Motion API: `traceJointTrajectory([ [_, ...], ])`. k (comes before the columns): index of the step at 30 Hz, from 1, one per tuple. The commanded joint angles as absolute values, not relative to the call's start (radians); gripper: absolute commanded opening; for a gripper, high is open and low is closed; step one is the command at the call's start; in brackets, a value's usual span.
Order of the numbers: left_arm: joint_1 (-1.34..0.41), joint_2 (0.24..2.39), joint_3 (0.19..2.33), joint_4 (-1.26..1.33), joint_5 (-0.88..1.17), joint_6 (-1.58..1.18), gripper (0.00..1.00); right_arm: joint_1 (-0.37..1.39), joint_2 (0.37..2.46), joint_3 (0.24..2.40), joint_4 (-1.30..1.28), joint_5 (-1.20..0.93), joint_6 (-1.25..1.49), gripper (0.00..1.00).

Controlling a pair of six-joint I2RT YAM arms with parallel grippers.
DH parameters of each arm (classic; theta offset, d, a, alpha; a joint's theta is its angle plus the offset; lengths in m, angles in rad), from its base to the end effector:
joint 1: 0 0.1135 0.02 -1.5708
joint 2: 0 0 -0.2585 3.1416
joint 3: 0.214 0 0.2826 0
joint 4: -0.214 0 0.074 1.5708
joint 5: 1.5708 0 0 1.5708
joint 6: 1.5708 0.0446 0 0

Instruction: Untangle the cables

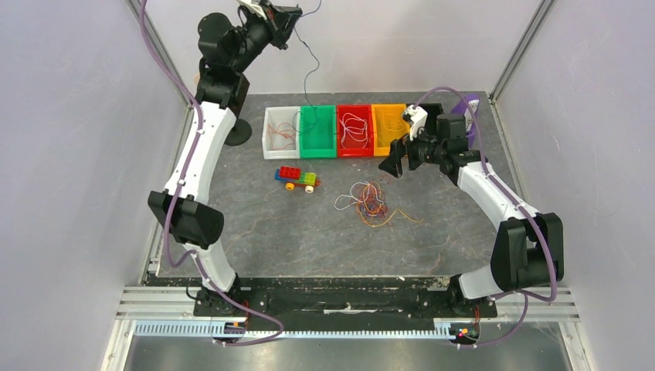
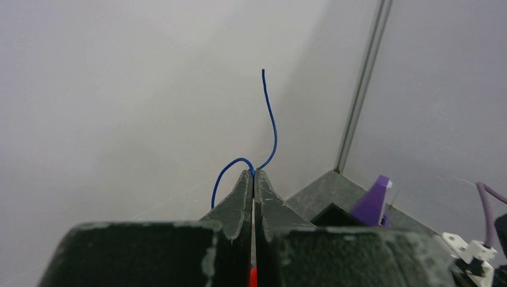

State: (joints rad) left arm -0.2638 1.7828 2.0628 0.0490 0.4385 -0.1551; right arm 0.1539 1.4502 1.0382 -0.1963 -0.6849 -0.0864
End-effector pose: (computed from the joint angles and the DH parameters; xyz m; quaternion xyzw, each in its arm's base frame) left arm 0.4116 -0.1308 0.5372 0.2075 0.5574 -0.2888 0.7502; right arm 0.3465 0.0823 0.2525 -0.2544 0.8103 0.3122 0.4257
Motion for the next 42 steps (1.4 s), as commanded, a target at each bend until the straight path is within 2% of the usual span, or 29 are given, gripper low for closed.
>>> traceJointTrajectory([
  [1,-0.239,1.846,2.176,0.09,0.385,-0.103,0.02,0.15,1.462,1.035,-0.171,-0.707,-0.095,0.96],
  [6,-0.236,1.891,2.2,0.077,0.399,-0.119,0.02,0.144,1.464,1.029,-0.174,-0.704,-0.098,0.97],
  [13,-0.236,1.916,2.059,0.106,0.415,-0.076,0.02,0.138,1.475,1.027,-0.173,-0.71,-0.091,0.97],
  [19,-0.238,1.922,1.974,0.09,0.325,0.065,0.02,0.123,1.473,1.02,-0.176,-0.71,-0.094,0.98],
  [21,-0.237,1.919,1.939,0.061,0.366,0.077,0.02,0.117,1.471,1.013,-0.176,-0.71,-0.097,0.98],
  [25,-0.248,1.901,1.821,0.026,0.448,0.019,0.02,0.114,1.481,1.006,-0.176,-0.713,-0.098,0.98],
  [32,-0.284,1.887,1.574,0.049,0.419,-0.052,0.02,0.107,1.487,0.991,-0.175,-0.713,-0.098,0.98],
  [38,-0.298,1.953,1.537,0.016,0.303,-0.089,0.02,0.103,1.494,0.985,-0.179,-0.712,-0.101,0.98],
  [42,-0.3,1.997,1.533,-0.043,0.307,-0.162,0.02,0.099,1.503,0.986,-0.183,-0.711,-0.104,0.98],
])
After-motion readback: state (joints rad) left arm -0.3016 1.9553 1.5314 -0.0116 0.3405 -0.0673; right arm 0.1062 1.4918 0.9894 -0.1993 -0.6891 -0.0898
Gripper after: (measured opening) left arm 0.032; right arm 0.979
